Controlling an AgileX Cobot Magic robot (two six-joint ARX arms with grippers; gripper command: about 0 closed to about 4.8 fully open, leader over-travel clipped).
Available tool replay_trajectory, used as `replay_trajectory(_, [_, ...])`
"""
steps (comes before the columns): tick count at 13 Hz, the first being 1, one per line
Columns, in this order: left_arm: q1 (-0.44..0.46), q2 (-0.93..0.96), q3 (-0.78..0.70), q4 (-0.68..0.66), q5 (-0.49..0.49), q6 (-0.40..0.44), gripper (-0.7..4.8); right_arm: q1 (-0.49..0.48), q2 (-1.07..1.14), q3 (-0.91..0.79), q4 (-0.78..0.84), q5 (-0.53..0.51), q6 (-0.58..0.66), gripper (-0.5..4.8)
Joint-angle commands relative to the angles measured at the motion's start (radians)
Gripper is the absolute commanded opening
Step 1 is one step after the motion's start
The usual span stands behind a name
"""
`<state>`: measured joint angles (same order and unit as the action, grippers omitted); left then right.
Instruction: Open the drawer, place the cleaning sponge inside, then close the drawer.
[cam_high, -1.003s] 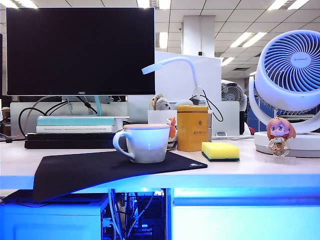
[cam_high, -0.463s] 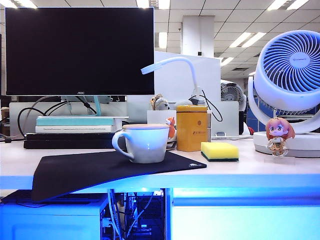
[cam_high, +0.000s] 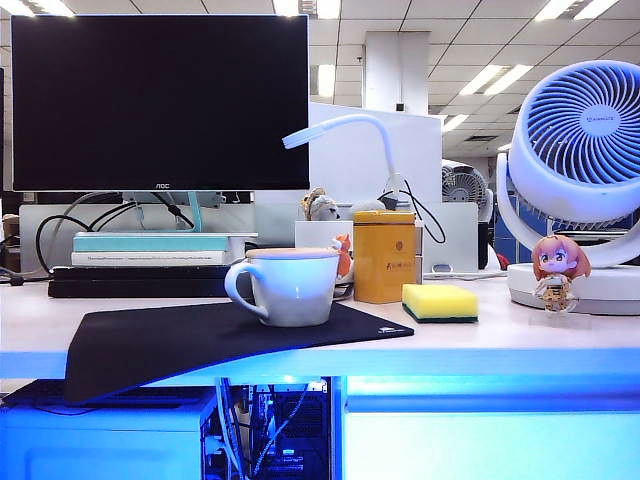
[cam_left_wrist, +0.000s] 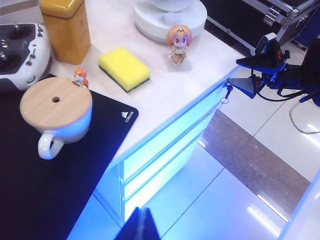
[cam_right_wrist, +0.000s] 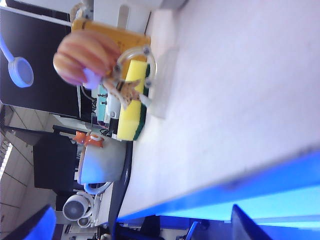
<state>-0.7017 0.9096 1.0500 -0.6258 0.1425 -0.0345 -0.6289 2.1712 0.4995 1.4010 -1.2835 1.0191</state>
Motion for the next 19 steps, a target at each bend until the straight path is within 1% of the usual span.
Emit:
replay_trajectory(1, [-0.001,-0.002,0.003,0.005,0.004,0.001,-0.06,-0.001,-0.004,-0.016,0.01,0.019,-0.009,4.79])
replay_trajectory(2, [-0.001,-0.002,0.003,0.005,0.003,0.001,-0.06,-0.001,-0.004,-0.024,0.01,0.058,-0.005,4.79])
replay_trajectory(3, [-0.001,-0.002,0.003,0.005,0.004,0.001,-0.06,-0.001,-0.003,-0.04,0.005,0.143,0.001,4.79])
replay_trajectory(4, [-0.001,-0.002,0.003,0.004,0.004,0.001,-0.06,-0.001,-0.001,-0.045,-0.016,0.182,-0.004,4.79])
replay_trajectory(5, [-0.001,-0.002,0.003,0.004,0.004,0.001,-0.06,-0.001,0.006,-0.042,-0.017,0.191,-0.006,4.79])
replay_trajectory(9, [-0.001,-0.002,0.003,-0.002,0.004,0.001,-0.06,0.001,0.073,0.0,0.003,0.183,0.006,4.79])
replay_trajectory(11, [-0.001,0.0,0.003,-0.006,0.004,0.0,-0.06,0.001,0.073,0.006,0.011,0.177,0.011,4.79])
replay_trajectory(12, [-0.001,0.001,0.003,-0.006,0.003,0.001,-0.06,0.001,0.073,0.008,0.014,0.159,0.018,4.79])
replay_trajectory(15, [-0.001,0.001,0.003,-0.006,0.003,0.001,-0.06,0.001,0.073,0.01,0.014,0.165,0.021,4.79])
replay_trajectory(17, [-0.001,0.003,0.003,-0.007,0.003,0.001,-0.06,0.002,0.073,0.035,0.014,0.139,0.038,4.79])
replay_trajectory(19, [-0.001,0.003,0.003,-0.006,0.003,0.001,-0.06,0.002,0.073,0.035,0.014,0.144,0.039,4.79])
